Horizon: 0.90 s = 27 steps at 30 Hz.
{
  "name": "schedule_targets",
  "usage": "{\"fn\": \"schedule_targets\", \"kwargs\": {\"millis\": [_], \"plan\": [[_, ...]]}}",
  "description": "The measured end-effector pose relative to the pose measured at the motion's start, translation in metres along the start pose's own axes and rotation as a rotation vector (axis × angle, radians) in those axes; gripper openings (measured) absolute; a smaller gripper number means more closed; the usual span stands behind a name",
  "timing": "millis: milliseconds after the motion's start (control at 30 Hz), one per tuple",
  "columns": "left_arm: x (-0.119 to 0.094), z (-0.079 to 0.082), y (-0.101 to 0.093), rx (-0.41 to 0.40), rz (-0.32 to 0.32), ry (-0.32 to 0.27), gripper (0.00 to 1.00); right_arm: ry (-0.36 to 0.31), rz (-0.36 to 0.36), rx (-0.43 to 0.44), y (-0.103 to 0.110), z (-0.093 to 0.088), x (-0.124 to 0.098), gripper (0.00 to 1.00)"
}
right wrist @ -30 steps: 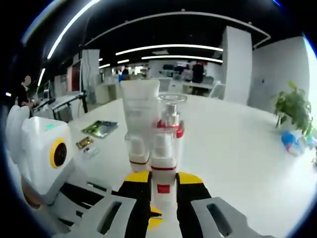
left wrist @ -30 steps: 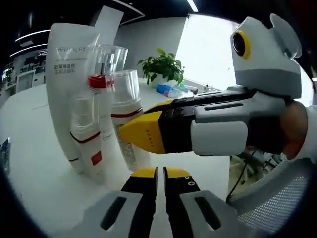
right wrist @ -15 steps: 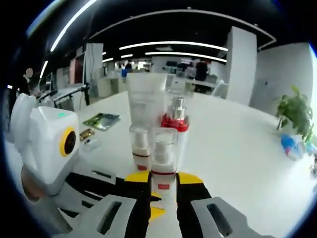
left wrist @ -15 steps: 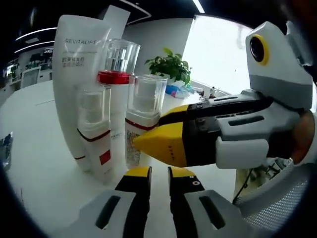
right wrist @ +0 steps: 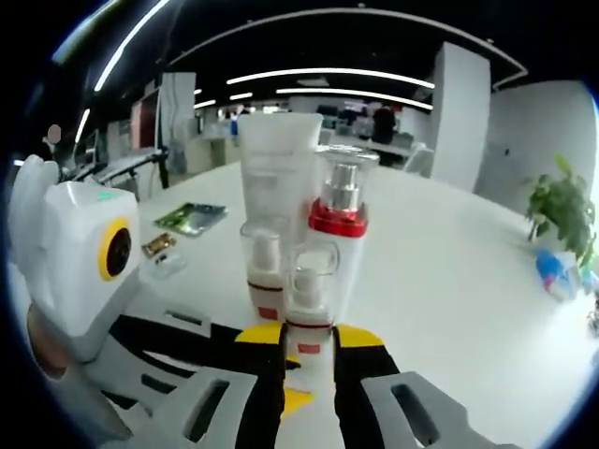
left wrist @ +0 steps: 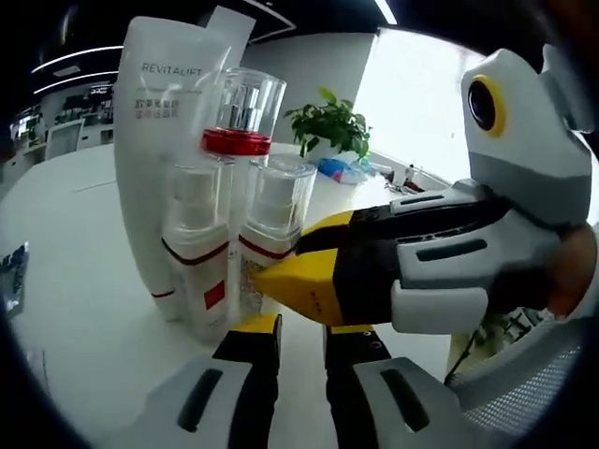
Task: Arrange the skincare products in the storage area until every visible bottle or jar stands upright without overlapping.
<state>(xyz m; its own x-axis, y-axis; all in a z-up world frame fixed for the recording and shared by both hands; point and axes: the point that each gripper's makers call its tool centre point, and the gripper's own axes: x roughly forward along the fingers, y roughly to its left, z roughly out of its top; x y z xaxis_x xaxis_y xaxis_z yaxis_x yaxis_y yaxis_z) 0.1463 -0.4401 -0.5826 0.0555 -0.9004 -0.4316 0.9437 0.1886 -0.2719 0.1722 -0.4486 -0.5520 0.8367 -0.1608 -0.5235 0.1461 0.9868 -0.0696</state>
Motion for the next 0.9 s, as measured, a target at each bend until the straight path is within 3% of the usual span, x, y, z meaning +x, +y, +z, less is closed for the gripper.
{"fn": "schedule_targets", "kwargs": {"millis": [633,900], "plan": [[-0.003,0.003,0.007,0.001,0.026,-0.006,0.14,0.012,0.013,0.021,0.002,-0.003,0.002,0.1],[-0.005,0.002,0.013,-0.006,0.043,0.002,0.15,0.016,0.023,0.013,0.004,-0.004,0.004,0.04]]}}
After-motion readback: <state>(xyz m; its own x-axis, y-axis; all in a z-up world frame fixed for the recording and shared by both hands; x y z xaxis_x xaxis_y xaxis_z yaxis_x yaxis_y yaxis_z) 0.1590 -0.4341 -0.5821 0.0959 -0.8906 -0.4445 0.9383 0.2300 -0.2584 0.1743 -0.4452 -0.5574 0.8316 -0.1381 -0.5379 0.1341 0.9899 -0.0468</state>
